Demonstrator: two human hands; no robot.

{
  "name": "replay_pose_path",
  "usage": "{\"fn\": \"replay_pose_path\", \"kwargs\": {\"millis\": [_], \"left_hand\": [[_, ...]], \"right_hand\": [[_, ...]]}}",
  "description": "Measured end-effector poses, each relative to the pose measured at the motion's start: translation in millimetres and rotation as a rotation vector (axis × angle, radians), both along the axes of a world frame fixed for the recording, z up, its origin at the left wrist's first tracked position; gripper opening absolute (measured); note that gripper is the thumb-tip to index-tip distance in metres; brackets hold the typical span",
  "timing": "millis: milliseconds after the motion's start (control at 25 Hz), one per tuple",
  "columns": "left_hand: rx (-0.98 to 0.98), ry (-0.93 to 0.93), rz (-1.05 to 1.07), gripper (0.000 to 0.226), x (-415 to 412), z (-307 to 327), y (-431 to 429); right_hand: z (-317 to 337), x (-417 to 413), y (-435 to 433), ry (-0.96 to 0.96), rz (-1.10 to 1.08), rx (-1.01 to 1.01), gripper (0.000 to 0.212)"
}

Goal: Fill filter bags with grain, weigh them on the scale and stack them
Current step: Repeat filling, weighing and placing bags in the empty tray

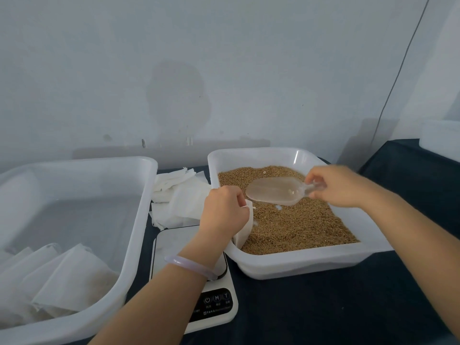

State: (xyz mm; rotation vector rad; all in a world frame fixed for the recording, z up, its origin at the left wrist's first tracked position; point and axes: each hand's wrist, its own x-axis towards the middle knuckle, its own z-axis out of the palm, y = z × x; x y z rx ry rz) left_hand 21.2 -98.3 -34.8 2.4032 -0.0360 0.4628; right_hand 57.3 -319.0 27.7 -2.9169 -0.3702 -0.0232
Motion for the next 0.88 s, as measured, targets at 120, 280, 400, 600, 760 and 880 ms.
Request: {"fn": "replay_pose_path", "kwargs": {"millis": [120, 280, 400, 600, 760, 880], "left_hand": [[-0.013, -0.015, -0.033, 0.014, -1, 0, 0], [-0.063, -0.063, -0.068, 0.019, 0, -1, 2], [-0.131, -0.148, -0.105, 0.017, -6, 2, 2], [-0.283, -0.300, -0.220, 0.025, -12, 34, 12], [-0.422, -0.318, -0.201, 0.038, -19, 76, 44], [-0.437, -0.151, -0.256, 0.039, -29, 82, 84]], "right_hand": [[-37, 2, 1, 0.183, -0.052, -0.009, 0.029], [-57, 6, 9, 0.281, -0.074, -0.111, 0.043], [-50, 3, 14, 0.206, -0.043, -0.052, 0.066], [-25, -6, 49, 0.168, 0.208, 0.664, 0.094], [-15, -13, 84, 0.284, 0.362, 1.016, 0.061], [-12, -19, 118, 0.280, 0.411, 1.075, 0.029]]}}
